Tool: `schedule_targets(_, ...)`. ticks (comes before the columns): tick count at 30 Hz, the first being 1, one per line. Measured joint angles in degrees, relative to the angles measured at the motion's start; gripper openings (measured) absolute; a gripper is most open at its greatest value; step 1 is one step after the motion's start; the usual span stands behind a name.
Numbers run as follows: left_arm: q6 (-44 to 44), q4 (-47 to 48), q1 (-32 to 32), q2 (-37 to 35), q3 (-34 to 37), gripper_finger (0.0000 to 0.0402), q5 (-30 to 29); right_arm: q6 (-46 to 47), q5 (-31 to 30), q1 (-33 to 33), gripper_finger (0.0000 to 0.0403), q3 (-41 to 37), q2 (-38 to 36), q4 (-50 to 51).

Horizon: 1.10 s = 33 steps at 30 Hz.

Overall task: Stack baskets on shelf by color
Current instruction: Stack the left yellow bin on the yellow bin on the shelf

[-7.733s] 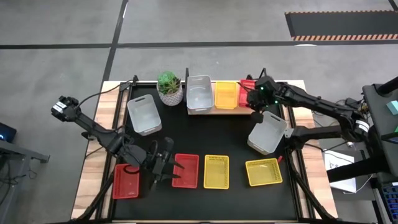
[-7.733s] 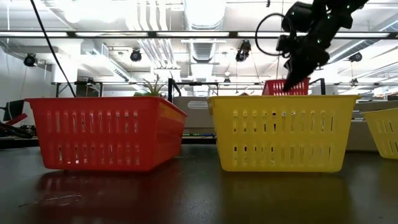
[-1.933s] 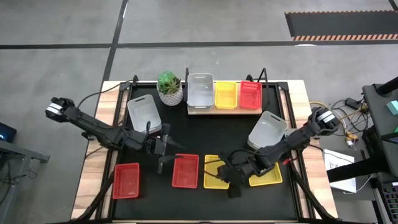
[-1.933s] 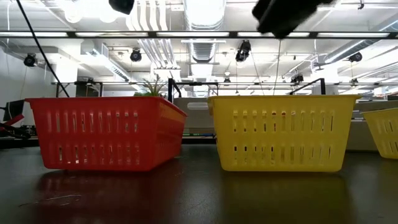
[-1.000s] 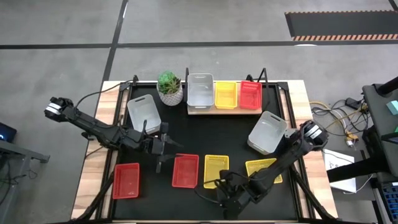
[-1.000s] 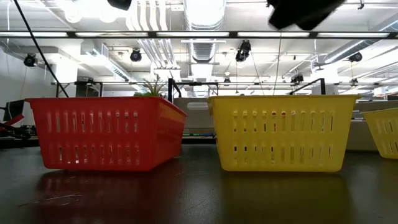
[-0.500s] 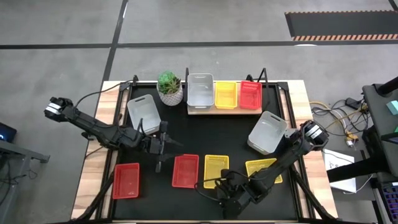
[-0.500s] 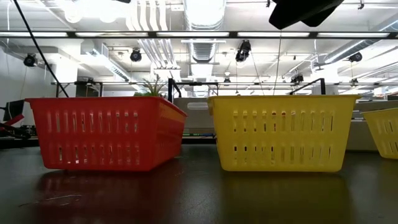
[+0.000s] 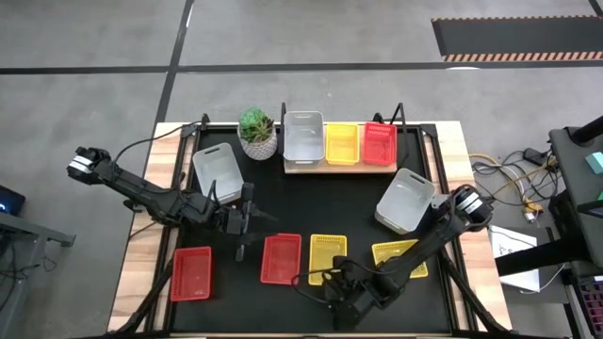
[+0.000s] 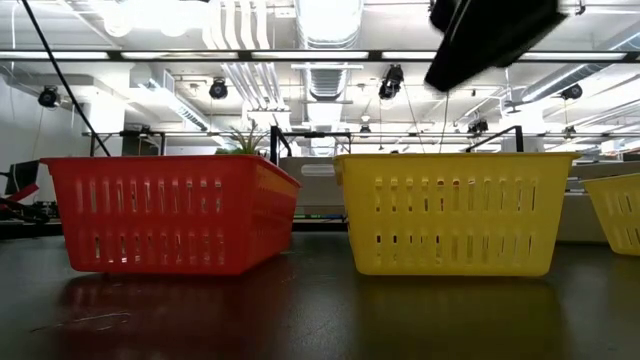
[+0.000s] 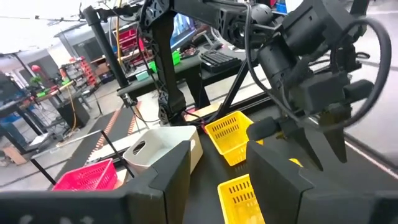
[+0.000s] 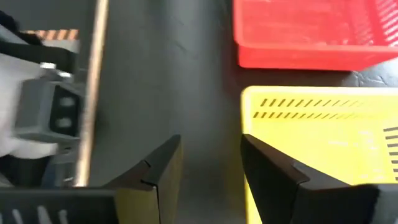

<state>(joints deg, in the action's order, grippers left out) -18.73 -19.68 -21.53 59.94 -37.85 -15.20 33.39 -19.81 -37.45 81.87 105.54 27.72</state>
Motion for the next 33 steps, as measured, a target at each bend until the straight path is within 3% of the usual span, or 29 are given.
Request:
schedule_targets(11, -6.1, 0.1, 0.1, -0.4, -0.1, 0.0141, 0.0, -0.1, -0.1, 2.7, 0.0146, -0.1, 4.8, 1.7)
schedule_targets(14, -9.5, -0.2, 0.1, -0.9, -0.1, 0.0141, 0.0, -0.4, 1.7, 3.1, 0.0112, -0.1, 5.7, 1.7)
schedule_targets(19, -14.2, -2.4, 0.1, -2.5, -0.2, 0.0141, -0.1, -0.7, 2.3, 3.3, 0.0021, -0.1, 5.7, 1.8)
schedule_targets(26, -14.6, 0.5, 0.0, -6.7, 1.9, 0.0141, -0.1, -1.8, 4.0, 3.2, 0.0009, 4.1, 1.3, 8.8)
schedule_targets(33, -11.7, 7.7, 0.0, -9.3, 2.0, 0.0141, -0.1, -9.6, 1.9, 3.2, 0.0009, 13.8, -1.6, 19.1)
